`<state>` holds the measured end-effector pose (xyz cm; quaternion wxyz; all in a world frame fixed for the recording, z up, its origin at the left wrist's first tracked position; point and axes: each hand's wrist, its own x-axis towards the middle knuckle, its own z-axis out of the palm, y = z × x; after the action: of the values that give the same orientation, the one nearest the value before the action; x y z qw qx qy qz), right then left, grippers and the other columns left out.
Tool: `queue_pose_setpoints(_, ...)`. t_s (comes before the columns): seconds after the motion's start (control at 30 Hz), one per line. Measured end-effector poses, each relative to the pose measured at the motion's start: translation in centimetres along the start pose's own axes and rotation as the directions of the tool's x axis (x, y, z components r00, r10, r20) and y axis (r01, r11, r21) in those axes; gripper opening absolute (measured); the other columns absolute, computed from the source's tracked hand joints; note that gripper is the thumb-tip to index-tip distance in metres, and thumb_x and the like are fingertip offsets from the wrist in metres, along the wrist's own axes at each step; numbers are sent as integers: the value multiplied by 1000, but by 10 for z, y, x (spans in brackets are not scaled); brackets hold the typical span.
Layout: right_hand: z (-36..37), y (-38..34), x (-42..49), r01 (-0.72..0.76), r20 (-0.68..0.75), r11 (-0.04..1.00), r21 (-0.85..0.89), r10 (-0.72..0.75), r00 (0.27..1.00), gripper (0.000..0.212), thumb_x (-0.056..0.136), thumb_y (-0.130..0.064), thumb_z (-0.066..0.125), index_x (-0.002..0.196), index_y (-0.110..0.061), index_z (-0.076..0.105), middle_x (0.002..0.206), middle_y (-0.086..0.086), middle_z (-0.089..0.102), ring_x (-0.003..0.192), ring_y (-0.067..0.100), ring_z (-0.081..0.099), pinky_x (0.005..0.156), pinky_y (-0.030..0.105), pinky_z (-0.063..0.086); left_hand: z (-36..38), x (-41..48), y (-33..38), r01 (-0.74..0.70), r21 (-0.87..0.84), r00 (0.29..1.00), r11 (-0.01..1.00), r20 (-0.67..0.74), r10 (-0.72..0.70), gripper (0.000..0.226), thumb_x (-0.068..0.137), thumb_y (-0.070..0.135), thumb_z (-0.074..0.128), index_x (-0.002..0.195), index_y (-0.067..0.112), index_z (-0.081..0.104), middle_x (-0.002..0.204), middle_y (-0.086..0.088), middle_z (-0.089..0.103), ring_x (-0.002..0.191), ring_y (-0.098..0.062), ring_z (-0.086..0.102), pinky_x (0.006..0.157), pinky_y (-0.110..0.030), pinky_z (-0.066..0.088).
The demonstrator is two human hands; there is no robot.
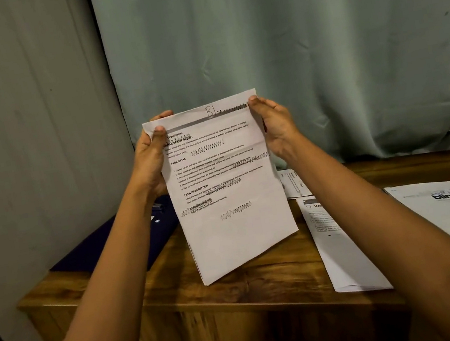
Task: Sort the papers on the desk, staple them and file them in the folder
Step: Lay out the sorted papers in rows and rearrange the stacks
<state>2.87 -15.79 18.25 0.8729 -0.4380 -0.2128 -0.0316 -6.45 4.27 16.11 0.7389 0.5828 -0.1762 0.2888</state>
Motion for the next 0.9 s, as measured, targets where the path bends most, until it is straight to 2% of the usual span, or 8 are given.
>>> queue_pose_setpoints(0.2, 4, -2, 1, -29, -30, 997, 77, 31, 999, 15, 84, 2, 63, 83, -13, 63, 63, -2, 70, 57, 9, 65, 59, 23, 57, -3, -1, -3, 24, 10, 1000, 1000, -19, -24, 20, 102, 20, 41, 110, 23, 59, 88, -1, 72, 76, -16, 68, 64, -34, 59)
queue_pose_setpoints(0.33, 5, -2, 2, -28, -15, 998, 47, 29, 999, 20, 86, 6, 58, 85, -13, 65, 70, 0, 68, 59, 9, 64, 60, 24, 56, -2, -3, -4, 29, 13, 999, 999, -19, -29, 20, 102, 19, 40, 110, 22, 58, 84, 1, 73, 73, -13, 69, 61, -31, 59)
queue_pose_setpoints(0.43, 5, -1, 5, -43, -35, 998, 54, 45, 998, 15, 85, 2, 62, 83, -13, 65, 73, 1, 68, 59, 9, 64, 60, 23, 56, -3, -2, -4, 37, 4, 999, 999, -13, -37, 21, 101, 20, 41, 112, 23, 58, 87, 0, 73, 76, -15, 69, 63, -32, 59)
queue_pose_setpoints(0.5, 6, -1, 8, -67, -54, 993, 98, 73, 996, 14, 84, 2, 65, 83, -12, 65, 70, -1, 70, 59, 9, 65, 64, 25, 57, -5, -1, -5, 42, -5, 999, 999, 5, -42, 21, 101, 21, 42, 115, 23, 57, 91, -1, 73, 79, -16, 69, 66, -34, 59)
queue_pose_setpoints(0.6, 6, 1, 12, -117, -55, 981, 156, 127, 990, 13, 82, 0, 68, 85, -12, 66, 77, 0, 70, 67, 12, 66, 84, 36, 56, -5, 0, -6, 53, -10, 999, 999, 4, -53, 19, 101, 21, 43, 113, 23, 57, 89, -1, 72, 76, -16, 69, 63, -33, 59)
queue_pose_setpoints(0.67, 3, 1, 13, -139, -59, 978, 157, 150, 987, 11, 83, -5, 69, 84, -15, 66, 80, 1, 69, 70, 14, 64, 86, 37, 54, -6, 2, -6, 60, -5, 998, 998, -24, -60, 18, 100, 22, 44, 110, 23, 58, 86, -1, 72, 74, -15, 69, 61, -32, 59)
queue_pose_setpoints(0.8, -7, 4, 9, -112, 7, 993, -26, 112, 994, 2, 88, -18, 64, 88, -18, 62, 77, -4, 69, 69, 9, 64, 60, 24, 53, -11, 5, -7, 56, 1, 997, 998, -62, -56, 17, 100, 21, 45, 108, 23, 60, 87, -2, 72, 75, -16, 68, 63, -34, 59)
queue_pose_setpoints(0.9, -19, 12, 0, -60, 109, 956, -286, 95, 989, 8, 95, -23, 55, 91, -19, 61, 79, -6, 69, 66, 6, 62, 58, 21, 49, -12, 6, -6, 38, -5, 997, 999, -74, -38, 17, 101, 20, 44, 107, 23, 59, 84, -1, 72, 73, -16, 68, 63, -34, 59)
